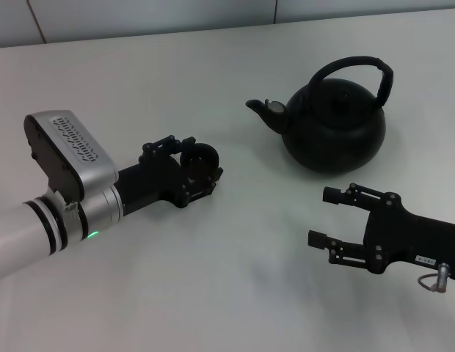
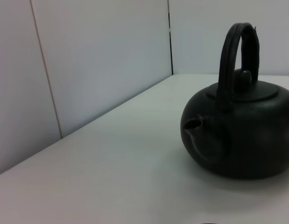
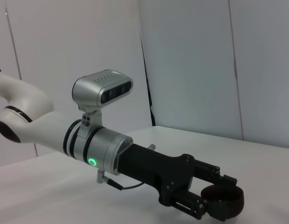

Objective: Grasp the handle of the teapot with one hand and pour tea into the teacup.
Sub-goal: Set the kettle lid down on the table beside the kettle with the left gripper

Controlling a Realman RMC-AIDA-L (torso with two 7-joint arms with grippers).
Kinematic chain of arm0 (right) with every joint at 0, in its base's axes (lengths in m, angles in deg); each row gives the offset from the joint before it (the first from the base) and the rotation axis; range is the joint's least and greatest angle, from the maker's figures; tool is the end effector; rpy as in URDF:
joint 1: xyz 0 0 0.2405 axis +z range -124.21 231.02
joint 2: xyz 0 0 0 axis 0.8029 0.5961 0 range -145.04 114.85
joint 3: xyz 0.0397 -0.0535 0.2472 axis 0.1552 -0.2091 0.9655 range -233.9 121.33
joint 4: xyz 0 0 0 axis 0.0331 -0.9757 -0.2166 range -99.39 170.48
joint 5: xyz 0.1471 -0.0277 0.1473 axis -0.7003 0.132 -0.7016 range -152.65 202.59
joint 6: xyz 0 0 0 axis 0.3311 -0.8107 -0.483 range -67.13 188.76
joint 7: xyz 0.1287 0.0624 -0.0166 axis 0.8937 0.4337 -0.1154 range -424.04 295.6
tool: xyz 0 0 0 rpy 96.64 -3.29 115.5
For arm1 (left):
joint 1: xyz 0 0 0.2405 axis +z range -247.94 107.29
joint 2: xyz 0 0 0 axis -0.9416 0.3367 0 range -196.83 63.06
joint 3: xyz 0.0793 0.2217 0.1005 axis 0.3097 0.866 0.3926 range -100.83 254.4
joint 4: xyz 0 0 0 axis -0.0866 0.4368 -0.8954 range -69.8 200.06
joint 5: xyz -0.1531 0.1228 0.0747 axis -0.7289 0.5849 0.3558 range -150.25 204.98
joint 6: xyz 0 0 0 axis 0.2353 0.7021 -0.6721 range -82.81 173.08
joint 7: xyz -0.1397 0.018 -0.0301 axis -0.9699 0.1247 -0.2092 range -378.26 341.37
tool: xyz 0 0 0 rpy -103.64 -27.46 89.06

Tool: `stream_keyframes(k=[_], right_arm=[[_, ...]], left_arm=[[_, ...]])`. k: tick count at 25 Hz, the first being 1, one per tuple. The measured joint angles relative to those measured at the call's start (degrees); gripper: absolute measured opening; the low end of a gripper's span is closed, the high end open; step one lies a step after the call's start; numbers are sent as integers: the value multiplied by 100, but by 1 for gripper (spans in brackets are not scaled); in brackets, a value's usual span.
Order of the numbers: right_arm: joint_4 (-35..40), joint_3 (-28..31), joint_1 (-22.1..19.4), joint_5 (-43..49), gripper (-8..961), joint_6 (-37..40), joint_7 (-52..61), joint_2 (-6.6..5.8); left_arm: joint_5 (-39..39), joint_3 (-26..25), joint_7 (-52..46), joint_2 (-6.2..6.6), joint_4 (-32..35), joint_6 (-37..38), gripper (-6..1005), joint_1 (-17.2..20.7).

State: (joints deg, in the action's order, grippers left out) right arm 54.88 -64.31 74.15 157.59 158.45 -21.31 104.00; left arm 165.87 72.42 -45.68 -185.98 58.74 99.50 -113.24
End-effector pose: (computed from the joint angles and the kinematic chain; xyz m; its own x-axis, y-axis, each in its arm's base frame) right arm 0.3278 0.2312 -0.0241 0.7563 -0.1699 -0.6318 -0.4285 -0.8584 -0.2821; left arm -0.2451 0.3460 -0.1206 0.9143 0.0842 0.3962 0.2759 -0.8456 -0.4570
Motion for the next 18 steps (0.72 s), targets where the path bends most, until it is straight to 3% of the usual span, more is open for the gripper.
stream_keyframes(k=[18], right_arm=[[0, -6, -10, 18, 773, 27, -11, -9]], left_arm=[[-35, -56, 105, 0, -123, -213, 694, 38]])
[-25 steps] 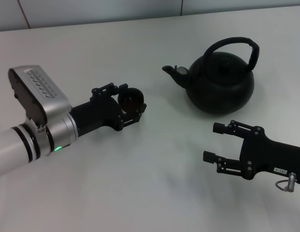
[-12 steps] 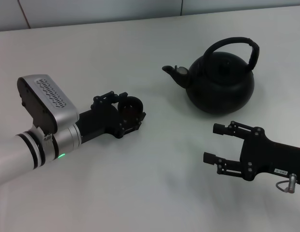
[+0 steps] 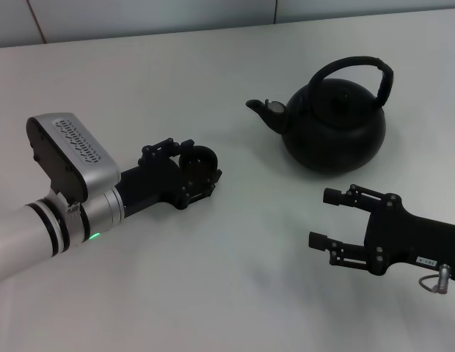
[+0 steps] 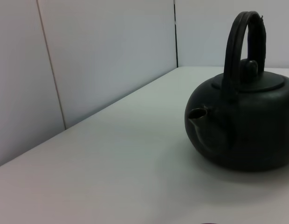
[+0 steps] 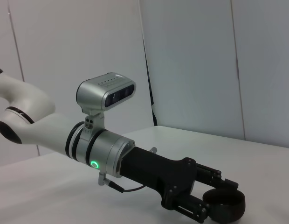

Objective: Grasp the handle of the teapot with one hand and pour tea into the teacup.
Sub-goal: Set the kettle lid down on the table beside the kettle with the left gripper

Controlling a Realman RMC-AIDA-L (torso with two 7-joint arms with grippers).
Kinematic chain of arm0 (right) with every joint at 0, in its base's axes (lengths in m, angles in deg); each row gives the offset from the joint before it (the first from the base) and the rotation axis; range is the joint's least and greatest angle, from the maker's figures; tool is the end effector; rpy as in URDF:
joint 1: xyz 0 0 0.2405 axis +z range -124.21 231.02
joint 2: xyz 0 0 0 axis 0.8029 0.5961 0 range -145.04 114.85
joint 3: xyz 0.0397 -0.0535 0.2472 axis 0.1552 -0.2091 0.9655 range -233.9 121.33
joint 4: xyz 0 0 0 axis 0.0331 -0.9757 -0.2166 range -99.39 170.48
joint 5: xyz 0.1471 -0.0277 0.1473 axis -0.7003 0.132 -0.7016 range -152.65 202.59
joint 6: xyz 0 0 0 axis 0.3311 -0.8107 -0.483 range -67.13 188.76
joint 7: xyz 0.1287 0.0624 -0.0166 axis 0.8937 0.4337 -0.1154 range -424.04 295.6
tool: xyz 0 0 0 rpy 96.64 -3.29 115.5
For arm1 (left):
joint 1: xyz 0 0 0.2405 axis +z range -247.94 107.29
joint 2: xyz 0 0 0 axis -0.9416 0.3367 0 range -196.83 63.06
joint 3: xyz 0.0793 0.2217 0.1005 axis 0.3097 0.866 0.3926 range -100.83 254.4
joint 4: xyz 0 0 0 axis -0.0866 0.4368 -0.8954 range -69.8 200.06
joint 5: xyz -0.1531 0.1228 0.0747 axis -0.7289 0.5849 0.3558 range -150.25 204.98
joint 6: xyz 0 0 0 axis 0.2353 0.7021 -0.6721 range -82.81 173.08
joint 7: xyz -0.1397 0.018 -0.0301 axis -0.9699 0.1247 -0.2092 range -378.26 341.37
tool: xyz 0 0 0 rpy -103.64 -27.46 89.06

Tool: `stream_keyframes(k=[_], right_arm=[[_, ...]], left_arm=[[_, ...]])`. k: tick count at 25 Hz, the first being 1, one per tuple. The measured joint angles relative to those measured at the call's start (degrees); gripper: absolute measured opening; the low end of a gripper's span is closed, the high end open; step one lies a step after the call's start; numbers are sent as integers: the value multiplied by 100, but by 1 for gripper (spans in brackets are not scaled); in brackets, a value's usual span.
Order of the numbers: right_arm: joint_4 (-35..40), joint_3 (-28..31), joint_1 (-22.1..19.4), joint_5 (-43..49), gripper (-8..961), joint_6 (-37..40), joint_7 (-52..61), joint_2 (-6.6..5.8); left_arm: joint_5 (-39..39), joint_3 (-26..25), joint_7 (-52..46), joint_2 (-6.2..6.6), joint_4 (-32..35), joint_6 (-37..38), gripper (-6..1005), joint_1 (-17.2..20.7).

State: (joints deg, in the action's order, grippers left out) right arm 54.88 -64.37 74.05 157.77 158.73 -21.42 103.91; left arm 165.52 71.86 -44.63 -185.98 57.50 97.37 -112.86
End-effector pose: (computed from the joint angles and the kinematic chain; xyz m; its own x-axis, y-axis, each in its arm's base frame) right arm 0.3281 0.2300 -0.0237 0.7571 -0.1690 -0.6311 -0.4251 -0.8609 -0.2795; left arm -0.2476 0.3444 -0.1242 0.9177 0.1004 0.3844 0.2870 -0.8365 -0.4668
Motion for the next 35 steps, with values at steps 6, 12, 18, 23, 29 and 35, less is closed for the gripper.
stream_keyframes(k=[6, 12, 18, 23, 29, 35], right_arm=[[0, 0, 1, 0, 774, 0, 0, 0], [0, 0, 1, 0, 774, 0, 0, 0], [0, 0, -3, 0, 773, 0, 0, 0], [0, 0, -7, -2, 773, 0, 0, 0], [0, 1, -9, -7, 773, 0, 1, 0], [0, 1, -18, -1, 773, -20, 6, 0]], left_arm=[[0, -72, 15, 0, -39, -11, 694, 13], [1, -79, 61, 0, -62, -12, 802, 17], [1, -79, 62, 0, -63, -12, 856, 17], [1, -79, 62, 0, -63, -10, 856, 20], [11, -237, 62, 21, -60, 197, 856, 107], [29, -276, 54, 79, 68, 1042, 856, 401]])
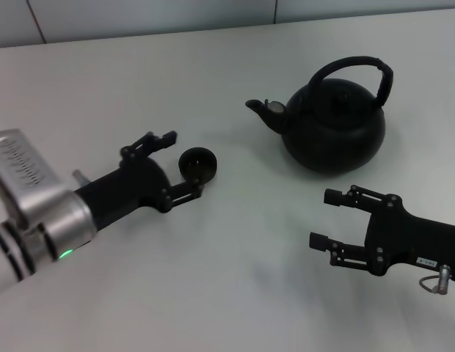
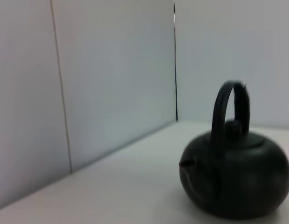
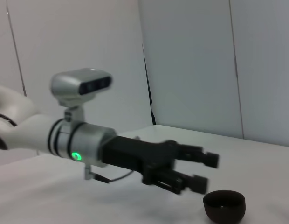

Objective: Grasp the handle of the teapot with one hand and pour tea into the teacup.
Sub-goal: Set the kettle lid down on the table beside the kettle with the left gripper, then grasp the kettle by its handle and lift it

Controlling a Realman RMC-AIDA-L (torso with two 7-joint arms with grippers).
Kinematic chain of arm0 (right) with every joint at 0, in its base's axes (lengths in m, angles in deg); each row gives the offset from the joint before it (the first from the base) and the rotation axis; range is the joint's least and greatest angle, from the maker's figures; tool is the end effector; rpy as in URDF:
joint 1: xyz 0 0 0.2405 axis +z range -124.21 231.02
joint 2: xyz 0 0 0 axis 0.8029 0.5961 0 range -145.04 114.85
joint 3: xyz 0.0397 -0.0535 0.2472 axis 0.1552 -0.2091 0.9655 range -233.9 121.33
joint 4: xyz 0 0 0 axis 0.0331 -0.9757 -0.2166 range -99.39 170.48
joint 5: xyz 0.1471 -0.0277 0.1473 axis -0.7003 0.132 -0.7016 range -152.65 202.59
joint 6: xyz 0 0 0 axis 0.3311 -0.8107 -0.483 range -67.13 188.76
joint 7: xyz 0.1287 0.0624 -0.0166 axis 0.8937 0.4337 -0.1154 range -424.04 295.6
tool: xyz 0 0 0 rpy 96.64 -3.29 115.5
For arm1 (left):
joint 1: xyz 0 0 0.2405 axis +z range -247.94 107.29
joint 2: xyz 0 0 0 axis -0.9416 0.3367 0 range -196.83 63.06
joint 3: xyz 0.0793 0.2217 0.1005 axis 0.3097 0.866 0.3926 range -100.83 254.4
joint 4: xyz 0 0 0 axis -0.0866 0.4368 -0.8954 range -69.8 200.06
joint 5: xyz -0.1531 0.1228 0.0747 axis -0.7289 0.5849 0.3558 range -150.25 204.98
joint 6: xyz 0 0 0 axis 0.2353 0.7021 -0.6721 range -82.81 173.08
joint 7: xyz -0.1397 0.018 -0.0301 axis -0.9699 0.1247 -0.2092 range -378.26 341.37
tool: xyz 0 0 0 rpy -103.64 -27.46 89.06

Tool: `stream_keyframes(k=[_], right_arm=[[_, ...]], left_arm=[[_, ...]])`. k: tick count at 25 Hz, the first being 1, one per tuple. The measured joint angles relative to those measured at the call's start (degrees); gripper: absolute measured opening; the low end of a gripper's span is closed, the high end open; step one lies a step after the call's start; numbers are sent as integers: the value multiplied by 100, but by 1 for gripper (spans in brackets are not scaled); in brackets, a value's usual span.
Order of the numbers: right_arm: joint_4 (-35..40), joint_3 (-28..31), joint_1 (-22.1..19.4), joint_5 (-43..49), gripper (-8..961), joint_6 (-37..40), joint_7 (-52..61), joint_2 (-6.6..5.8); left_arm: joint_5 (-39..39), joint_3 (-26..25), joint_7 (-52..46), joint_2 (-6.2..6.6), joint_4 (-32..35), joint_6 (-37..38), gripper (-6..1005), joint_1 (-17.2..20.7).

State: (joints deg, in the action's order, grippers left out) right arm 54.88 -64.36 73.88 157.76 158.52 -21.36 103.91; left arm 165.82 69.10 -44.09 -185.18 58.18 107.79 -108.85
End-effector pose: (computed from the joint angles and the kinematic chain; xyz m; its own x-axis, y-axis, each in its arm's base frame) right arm 0.3292 0.2293 -0.0238 0.7574 -0.1733 -0.6295 -0.4298 -0.8581 -0.2809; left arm -0.2510 0.3294 -0.1074 0.8558 0.0641 0.5134 0.3301 -0.8317 -0.4464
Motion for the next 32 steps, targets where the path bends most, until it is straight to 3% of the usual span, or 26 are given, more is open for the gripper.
stream_keyframes(k=[2, 4, 6, 7, 13, 19, 24, 32], right_arm=[[-1, -1, -1, 0, 773, 4, 16, 0], [-1, 3, 0, 0, 773, 13, 28, 0], [1, 14, 0, 2, 773, 15, 38, 0], [4, 20, 0, 3, 773, 14, 38, 0], [8, 22, 1, 1, 773, 11, 40, -2], [9, 39, 1, -4, 773, -12, 43, -6], [4, 49, 1, -8, 773, -25, 45, -2], [-1, 53, 1, -8, 773, -33, 47, 8]], left_arm=[[2, 9, -21, 9, 125, 315, 856, 136], [8, 24, -68, 16, 610, 1214, 856, 595], [8, 24, -68, 16, 610, 1214, 856, 595], [7, 25, -103, 23, 1028, 1858, 856, 929], [7, 190, -626, 73, 1828, 2654, 856, 1293], [7, 480, -757, 243, 1992, 2920, 856, 1513], [6, 580, -759, 248, 2025, 2993, 856, 1546], [2, 1220, -642, 50, 2334, 2667, 856, 1550]])
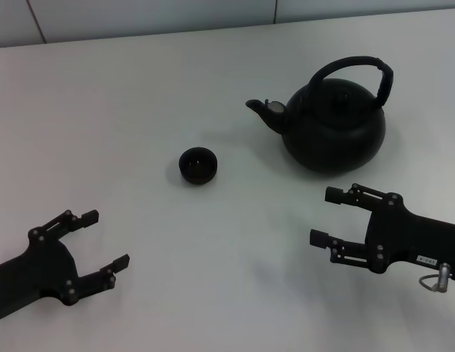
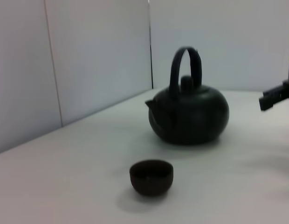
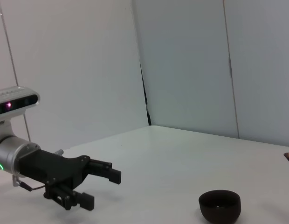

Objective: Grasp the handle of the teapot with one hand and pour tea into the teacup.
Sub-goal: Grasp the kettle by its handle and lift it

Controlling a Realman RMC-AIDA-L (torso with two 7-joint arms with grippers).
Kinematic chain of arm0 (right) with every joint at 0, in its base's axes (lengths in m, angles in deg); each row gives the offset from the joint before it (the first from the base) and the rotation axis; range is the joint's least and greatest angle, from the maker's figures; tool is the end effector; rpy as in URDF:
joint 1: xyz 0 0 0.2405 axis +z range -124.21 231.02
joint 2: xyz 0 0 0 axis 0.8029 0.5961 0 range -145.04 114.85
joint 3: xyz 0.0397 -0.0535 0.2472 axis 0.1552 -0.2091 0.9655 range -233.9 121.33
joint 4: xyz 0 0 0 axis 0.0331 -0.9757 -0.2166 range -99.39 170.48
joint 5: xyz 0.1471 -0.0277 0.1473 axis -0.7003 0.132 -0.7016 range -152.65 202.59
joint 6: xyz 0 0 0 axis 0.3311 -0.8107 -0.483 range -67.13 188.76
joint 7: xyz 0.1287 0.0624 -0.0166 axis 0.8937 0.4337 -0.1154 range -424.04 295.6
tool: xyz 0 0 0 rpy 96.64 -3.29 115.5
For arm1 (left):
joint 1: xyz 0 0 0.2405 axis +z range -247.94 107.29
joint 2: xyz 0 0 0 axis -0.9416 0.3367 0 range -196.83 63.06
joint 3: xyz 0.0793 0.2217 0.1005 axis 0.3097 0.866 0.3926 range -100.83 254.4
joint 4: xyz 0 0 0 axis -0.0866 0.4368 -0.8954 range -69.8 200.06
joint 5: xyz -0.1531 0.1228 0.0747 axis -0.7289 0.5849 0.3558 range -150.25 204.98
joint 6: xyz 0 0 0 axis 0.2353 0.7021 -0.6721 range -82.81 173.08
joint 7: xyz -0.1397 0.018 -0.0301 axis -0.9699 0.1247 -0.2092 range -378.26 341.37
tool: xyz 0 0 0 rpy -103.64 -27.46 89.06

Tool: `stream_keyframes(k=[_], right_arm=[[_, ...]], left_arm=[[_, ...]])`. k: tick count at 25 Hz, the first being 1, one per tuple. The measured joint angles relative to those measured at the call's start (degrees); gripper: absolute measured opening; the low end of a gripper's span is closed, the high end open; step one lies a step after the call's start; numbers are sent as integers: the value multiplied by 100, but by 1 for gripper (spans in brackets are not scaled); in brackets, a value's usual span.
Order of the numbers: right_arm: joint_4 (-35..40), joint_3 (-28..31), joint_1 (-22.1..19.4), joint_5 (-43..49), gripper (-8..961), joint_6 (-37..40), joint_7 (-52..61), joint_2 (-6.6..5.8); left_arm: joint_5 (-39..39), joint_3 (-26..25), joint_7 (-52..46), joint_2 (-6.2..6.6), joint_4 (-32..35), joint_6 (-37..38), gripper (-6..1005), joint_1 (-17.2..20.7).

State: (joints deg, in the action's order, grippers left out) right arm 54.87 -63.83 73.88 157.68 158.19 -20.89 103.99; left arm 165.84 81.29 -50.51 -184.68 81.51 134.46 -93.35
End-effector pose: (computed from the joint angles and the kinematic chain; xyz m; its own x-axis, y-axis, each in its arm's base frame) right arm 0.3298 0.2302 -0.0237 0.7520 -0.1807 -0.6339 -0.4434 -0.8503 -0.2835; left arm -0.3406 0.2445 -0.0330 0.8758 0.0732 0.4772 0.2928 -0.8664 -0.4045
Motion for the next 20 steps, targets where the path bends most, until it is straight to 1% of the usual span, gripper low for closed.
stream_keyframes(k=[14, 18, 20], right_arm=[[1, -1, -20, 0, 774, 0, 0, 0], [-3, -1, -24, 0, 774, 0, 0, 0], [-7, -1, -26, 0, 774, 1, 0, 0]], left_arm=[[-48, -29, -40, 10, -13, 155, 856, -19], [-45, -2, -46, 36, -3, 242, 856, -40], [-26, 90, -59, 59, 21, 365, 856, -59]])
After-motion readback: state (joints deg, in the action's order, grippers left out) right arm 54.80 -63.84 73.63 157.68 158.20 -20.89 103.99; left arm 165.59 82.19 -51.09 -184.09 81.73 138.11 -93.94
